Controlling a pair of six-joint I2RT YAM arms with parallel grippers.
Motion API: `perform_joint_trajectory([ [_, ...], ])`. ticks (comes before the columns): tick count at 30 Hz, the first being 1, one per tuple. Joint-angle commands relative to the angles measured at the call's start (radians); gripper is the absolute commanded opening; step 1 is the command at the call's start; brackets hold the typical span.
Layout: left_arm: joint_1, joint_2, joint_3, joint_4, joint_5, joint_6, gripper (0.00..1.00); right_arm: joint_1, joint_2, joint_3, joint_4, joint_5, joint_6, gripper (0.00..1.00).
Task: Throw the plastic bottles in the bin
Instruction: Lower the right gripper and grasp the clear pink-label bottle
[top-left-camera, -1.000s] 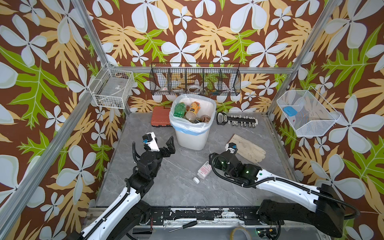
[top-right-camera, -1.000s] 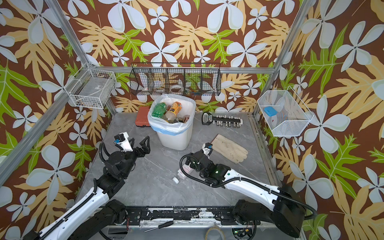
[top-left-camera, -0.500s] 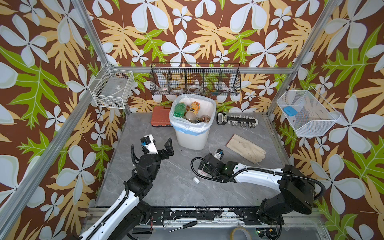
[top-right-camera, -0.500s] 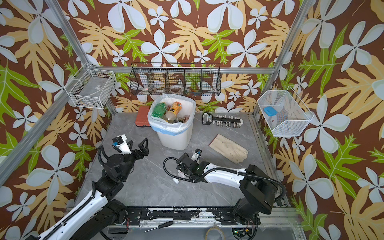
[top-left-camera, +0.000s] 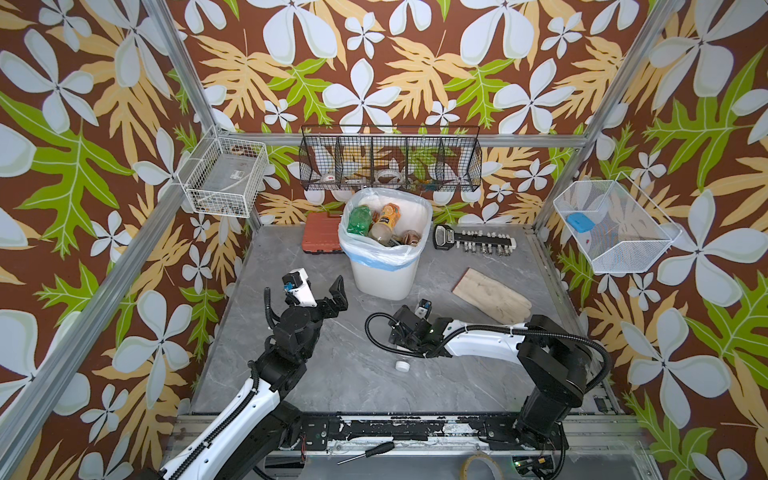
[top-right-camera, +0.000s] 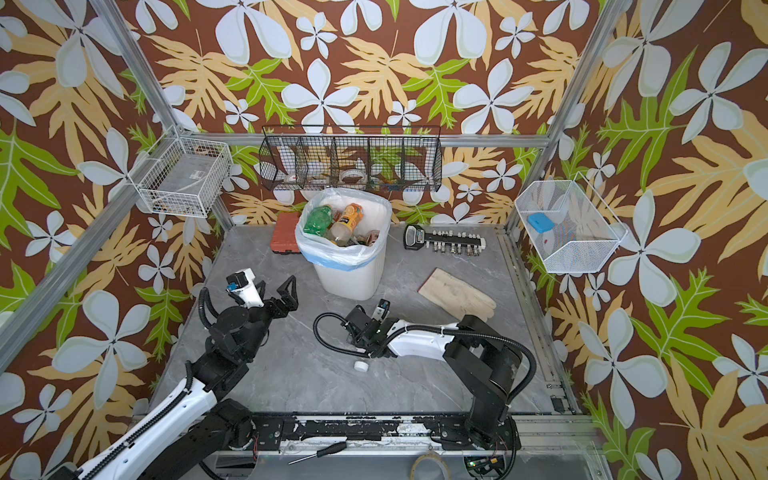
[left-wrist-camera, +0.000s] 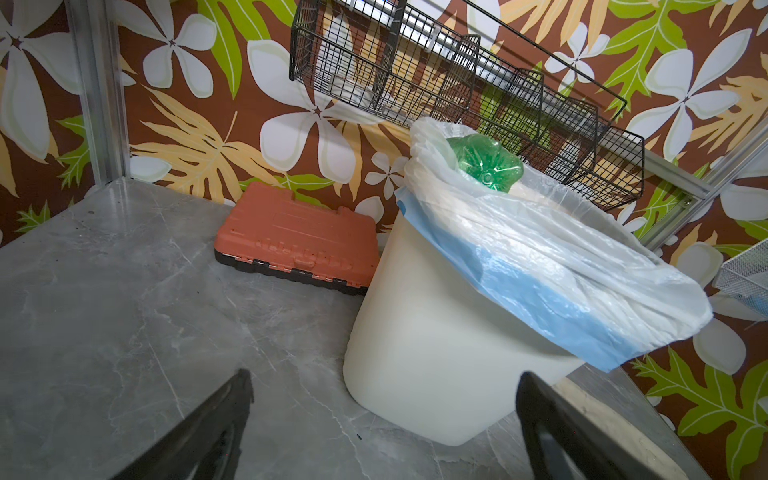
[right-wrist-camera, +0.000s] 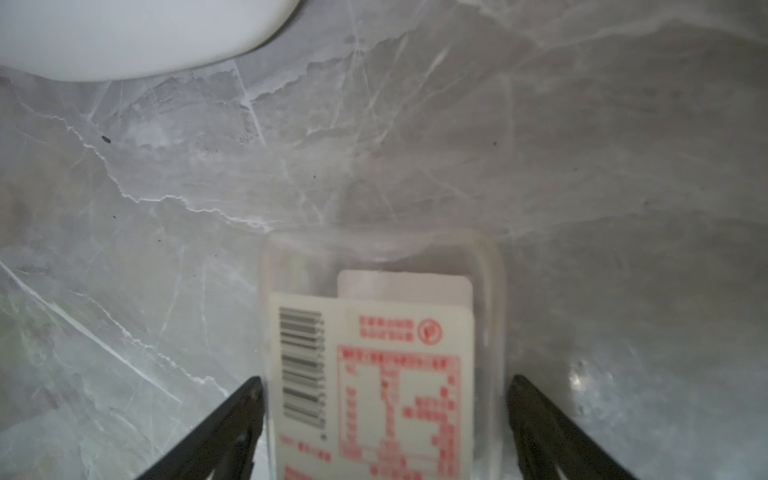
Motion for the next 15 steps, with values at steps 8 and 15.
perform_joint_trajectory([
  [8,0.003,0.002,0.007,0.013,-0.011,0.002,1.0,0.0,-0.03,-0.047,0.022,-0.01,-0.01,0.62],
  [15,0.003,0.004,0.005,0.009,-0.004,-0.002,1.0,0.0,-0.164,-0.124,0.098,0.055,-0.027,0.54],
])
